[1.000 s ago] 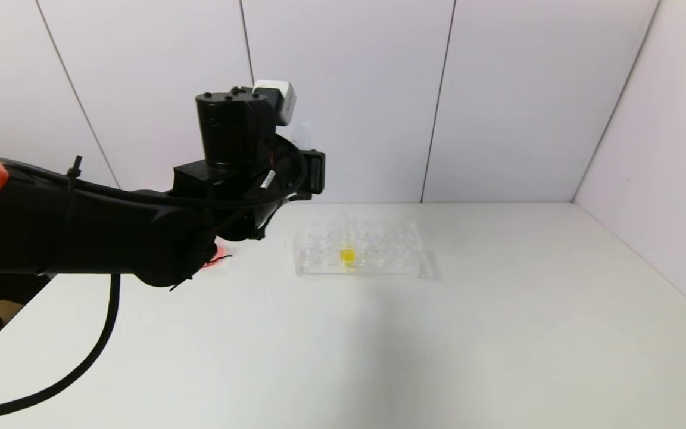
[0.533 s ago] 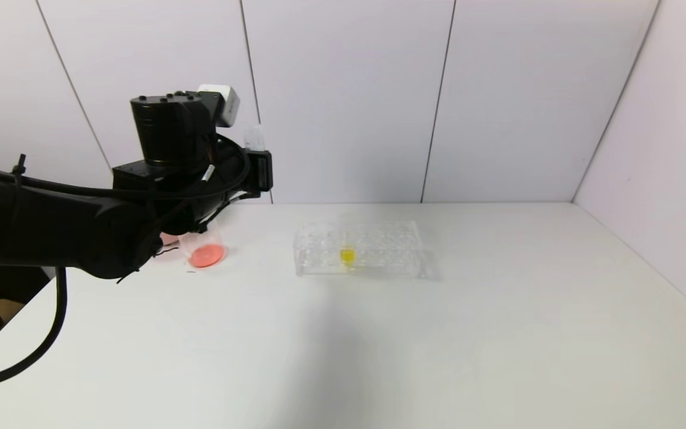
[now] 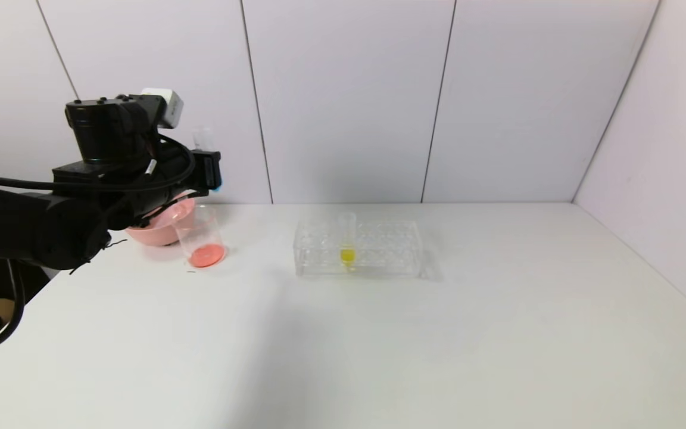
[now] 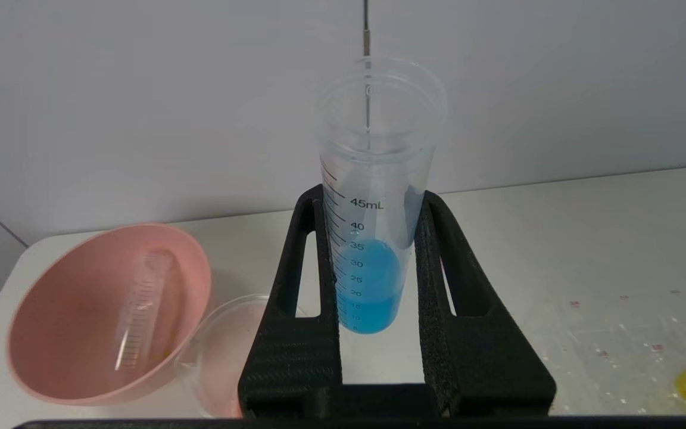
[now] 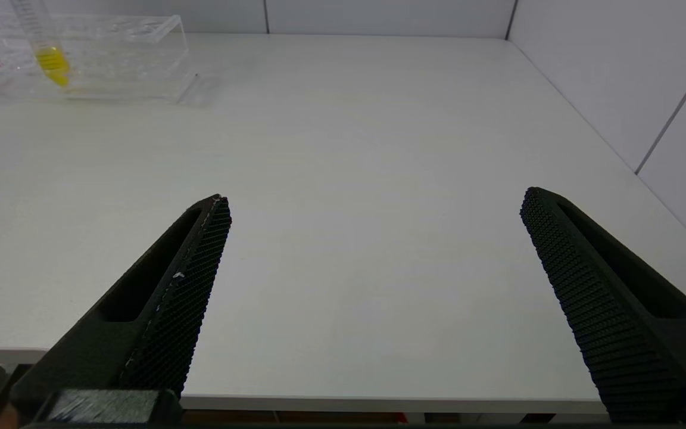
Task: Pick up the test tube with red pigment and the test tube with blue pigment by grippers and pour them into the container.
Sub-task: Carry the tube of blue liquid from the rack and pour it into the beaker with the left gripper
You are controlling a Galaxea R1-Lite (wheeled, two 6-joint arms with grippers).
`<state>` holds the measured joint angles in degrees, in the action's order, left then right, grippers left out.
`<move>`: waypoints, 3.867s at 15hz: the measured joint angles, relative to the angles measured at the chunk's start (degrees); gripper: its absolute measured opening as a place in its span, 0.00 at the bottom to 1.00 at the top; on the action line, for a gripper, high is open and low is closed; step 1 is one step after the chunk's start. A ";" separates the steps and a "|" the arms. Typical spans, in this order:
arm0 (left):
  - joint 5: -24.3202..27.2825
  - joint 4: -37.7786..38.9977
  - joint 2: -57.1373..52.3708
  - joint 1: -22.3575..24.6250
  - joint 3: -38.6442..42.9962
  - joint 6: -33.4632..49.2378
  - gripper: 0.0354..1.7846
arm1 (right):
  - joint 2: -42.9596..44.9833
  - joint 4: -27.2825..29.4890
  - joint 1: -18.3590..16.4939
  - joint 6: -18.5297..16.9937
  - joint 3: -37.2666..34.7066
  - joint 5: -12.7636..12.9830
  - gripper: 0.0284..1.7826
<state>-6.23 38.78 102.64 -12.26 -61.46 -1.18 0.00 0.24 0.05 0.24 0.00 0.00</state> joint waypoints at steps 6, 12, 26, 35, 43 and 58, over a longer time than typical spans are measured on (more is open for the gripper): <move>5.22 2.21 -0.05 8.61 1.73 -2.39 0.20 | 0.00 0.02 0.00 0.00 0.00 0.02 1.00; 10.58 2.21 -0.02 15.68 2.56 -2.50 0.20 | 0.00 0.02 0.02 0.00 0.00 0.00 1.00; 15.30 10.25 3.44 21.76 8.22 -2.36 0.20 | 0.00 0.02 0.02 0.00 0.00 0.00 1.00; 18.65 9.70 1.95 21.74 7.53 -2.58 0.20 | 0.00 0.02 0.02 0.00 0.00 0.00 1.00; 19.72 7.08 2.23 21.97 6.29 -2.86 0.20 | 0.00 0.02 0.02 0.00 0.00 0.00 1.00; 49.45 -6.49 4.63 29.99 -4.94 -18.14 0.20 | 0.00 0.02 0.02 -0.02 0.00 0.00 1.00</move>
<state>43.22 32.29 107.28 17.73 -66.40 -19.32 0.00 0.27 0.07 0.22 0.00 0.00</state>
